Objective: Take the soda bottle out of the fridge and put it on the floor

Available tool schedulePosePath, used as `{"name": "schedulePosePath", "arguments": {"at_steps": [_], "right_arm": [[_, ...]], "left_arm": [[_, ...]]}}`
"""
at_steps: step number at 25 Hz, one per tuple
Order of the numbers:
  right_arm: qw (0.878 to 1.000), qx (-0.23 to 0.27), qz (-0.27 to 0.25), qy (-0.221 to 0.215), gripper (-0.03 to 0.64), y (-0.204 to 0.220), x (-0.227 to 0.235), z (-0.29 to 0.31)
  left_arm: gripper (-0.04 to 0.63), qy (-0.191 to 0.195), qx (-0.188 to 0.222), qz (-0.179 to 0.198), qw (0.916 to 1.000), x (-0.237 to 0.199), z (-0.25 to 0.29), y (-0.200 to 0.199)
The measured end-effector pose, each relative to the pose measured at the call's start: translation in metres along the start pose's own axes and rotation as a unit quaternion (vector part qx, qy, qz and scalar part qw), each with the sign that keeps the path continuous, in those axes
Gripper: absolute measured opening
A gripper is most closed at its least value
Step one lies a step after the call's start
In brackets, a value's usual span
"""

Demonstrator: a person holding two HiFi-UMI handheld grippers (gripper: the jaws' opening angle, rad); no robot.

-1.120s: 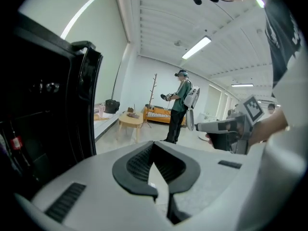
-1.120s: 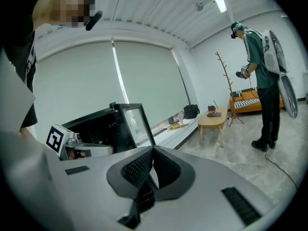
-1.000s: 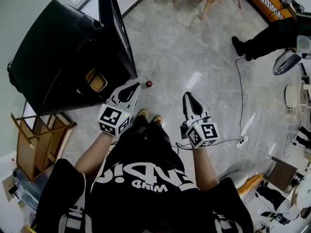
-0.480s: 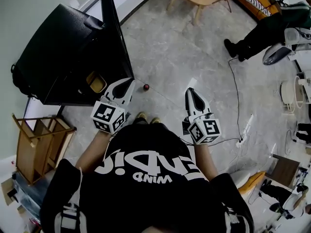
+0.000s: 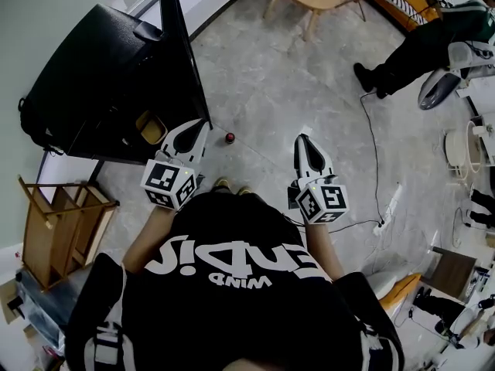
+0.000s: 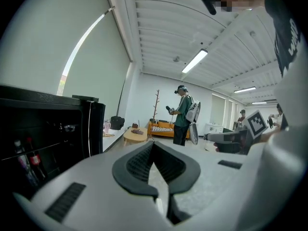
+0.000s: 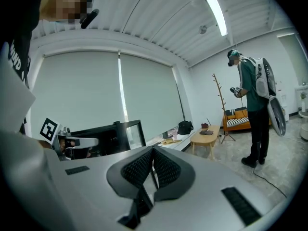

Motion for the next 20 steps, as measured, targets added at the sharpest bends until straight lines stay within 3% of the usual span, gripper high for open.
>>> {"name": "schedulePosePath", "arguments": {"at_steps": [20], "right_arm": [[1.000,0.000,-0.018,-0.015,0.021,-0.0047,0.0019,0.0044]], "left_arm": [[0.006,-0.038,0.017,0.001,0.9991,0.0029,0.0004,0.0004]]}}
Point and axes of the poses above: the fingertips, and each gripper's own axes: z forward along the fingers, x to its right, y out of its underside, the point moved 6 cm from there along -z, backward along the fingers, and after that the axes turned 9 degrees about x, right-handed, at the moved point
